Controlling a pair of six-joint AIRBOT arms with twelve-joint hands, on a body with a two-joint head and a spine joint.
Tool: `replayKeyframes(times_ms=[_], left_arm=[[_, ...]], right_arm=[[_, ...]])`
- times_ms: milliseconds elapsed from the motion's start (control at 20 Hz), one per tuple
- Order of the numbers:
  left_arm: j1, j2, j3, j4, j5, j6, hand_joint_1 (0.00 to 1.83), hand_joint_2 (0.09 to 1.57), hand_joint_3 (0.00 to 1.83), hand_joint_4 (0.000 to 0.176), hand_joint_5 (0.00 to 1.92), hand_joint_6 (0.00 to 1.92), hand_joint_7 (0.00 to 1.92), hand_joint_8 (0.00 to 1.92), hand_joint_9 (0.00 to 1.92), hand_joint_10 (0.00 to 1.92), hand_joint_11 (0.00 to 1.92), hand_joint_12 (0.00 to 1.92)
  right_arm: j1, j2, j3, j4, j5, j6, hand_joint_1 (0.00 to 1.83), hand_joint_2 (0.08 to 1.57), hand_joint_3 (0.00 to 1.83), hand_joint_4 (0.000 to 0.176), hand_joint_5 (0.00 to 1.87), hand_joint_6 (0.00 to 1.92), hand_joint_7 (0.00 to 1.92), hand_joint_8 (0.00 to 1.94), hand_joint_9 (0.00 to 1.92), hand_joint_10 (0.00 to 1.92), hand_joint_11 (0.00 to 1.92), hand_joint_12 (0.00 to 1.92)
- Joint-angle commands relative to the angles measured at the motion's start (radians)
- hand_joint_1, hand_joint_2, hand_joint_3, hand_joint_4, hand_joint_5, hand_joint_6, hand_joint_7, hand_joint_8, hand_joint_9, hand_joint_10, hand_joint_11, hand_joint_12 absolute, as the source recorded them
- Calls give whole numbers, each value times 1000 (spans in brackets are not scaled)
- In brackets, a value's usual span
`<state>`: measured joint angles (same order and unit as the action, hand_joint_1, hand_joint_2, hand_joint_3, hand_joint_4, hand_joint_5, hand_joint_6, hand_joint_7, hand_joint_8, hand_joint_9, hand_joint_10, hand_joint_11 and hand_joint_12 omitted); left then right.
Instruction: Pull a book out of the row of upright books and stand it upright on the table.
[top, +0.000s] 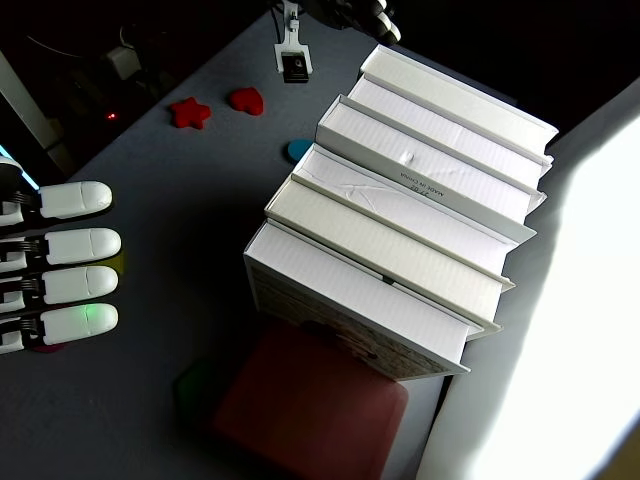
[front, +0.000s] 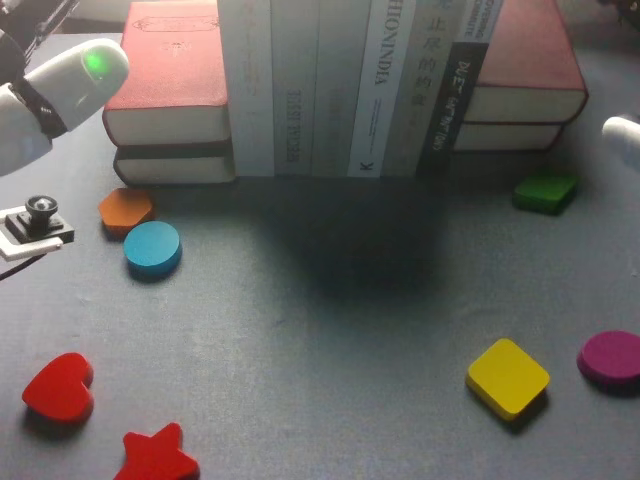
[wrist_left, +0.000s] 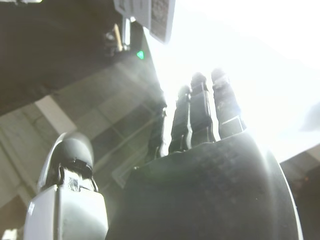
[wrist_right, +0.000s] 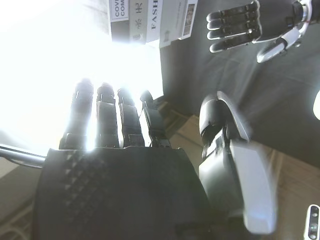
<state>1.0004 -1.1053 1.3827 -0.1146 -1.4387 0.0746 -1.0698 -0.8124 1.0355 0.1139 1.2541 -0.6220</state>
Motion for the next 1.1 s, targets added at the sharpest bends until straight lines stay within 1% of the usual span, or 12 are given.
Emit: replayKeyframes(times_ms=[0, 50, 200, 250, 450, 500, 650, 700, 850, 900, 1000, 1050], left_arm=[[-6, 3, 0, -11, -102, -5, 123, 1380, 28, 69, 73, 30, 0, 0, 0, 0, 0, 0], [-7, 7, -2, 3, -91, -4, 124, 1383, 25, 72, 71, 27, 0, 0, 0, 0, 0, 0], [-8, 28, -19, 33, -71, 21, 109, 1393, 21, 58, 54, 15, 0, 0, 0, 0, 0, 0], [-8, 32, -22, 36, -68, 27, 116, 1397, 18, 52, 52, 12, 0, 0, 0, 0, 0, 0], [-7, 36, -22, 38, -52, 34, 131, 1412, 14, 20, 70, 13, 0, 0, 0, 0, 0, 0], [-5, 36, -23, 36, -53, 34, 158, 1411, 10, 29, 66, 10, 0, 0, 0, 0, 0, 0], [6, 36, -22, 27, -51, 34, 165, 1415, 9, 35, 70, 10, 0, 0, 0, 0, 0, 0], [8, 37, -22, 24, -51, 34, 166, 1413, 8, 30, 76, 13, 0, 0, 0, 0, 0, 0], [12, 36, -21, 20, -52, 34, 149, 1404, 3, 38, 81, 13, 0, 0, 0, 0, 0, 0], [13, 36, -21, 19, -52, 34, 146, 1403, 3, 41, 82, 13, 0, 0, 0, 0, 0, 0], [14, 36, -20, 19, -53, 34, 145, 1405, 3, 39, 90, 16, 0, 0, 0, 0, 0, 0], [14, 35, -20, 19, -53, 34, 145, 1406, 3, 40, 91, 16, 0, 0, 0, 0, 0, 0]], right_arm=[[9, 7, 3, 11, 117, 6, 617, 1371, 30, 0, 0, 0, 0, 0, 0, 0, 0, 152], [9, 7, 3, 4, 108, 5, 604, 1385, 11, 0, 0, 0, 0, 0, 0, 0, 0, 63], [22, 15, 3, -19, 93, 0, 577, 1390, 0, 0, 0, 0, 0, 0, 0, 0, 0, 153], [34, 18, 3, -28, 84, -5, 627, 1394, 0, 0, 0, 0, 0, 0, 0, 0, 0, 30], [156, 17, 19, -82, -31, -42, 603, 1375, 0, 0, 0, 0, 0, 0, 0, 0, 0, 0], [197, 7, 31, -101, -72, -43, 620, 1374, 0, 0, 0, 0, 0, 0, 0, 0, 0, 0], [337, -31, 75, -174, -206, -53, 520, 1382, 3, 0, 0, 0, 0, 0, 0, 0, 0, 0], [379, -42, 84, -188, -247, -67, 482, 1388, 6, 0, 0, 0, 0, 0, 0, 0, 0, 0], [481, -79, 114, -231, -353, -102, 278, 1388, 5, 1, 12, 5, 0, 0, 0, 0, 0, 0], [513, -95, 127, -240, -381, -107, 249, 1383, 2, 5, 29, 11, 0, 0, 0, 0, 0, 0], [564, -126, 153, -257, -433, -111, 216, 1405, 11, 2, 28, 10, 0, 0, 0, 0, 0, 0], [581, -137, 161, -258, -455, -117, 184, 1403, 8, 11, 38, 13, 0, 0, 0, 0, 0, 0]])
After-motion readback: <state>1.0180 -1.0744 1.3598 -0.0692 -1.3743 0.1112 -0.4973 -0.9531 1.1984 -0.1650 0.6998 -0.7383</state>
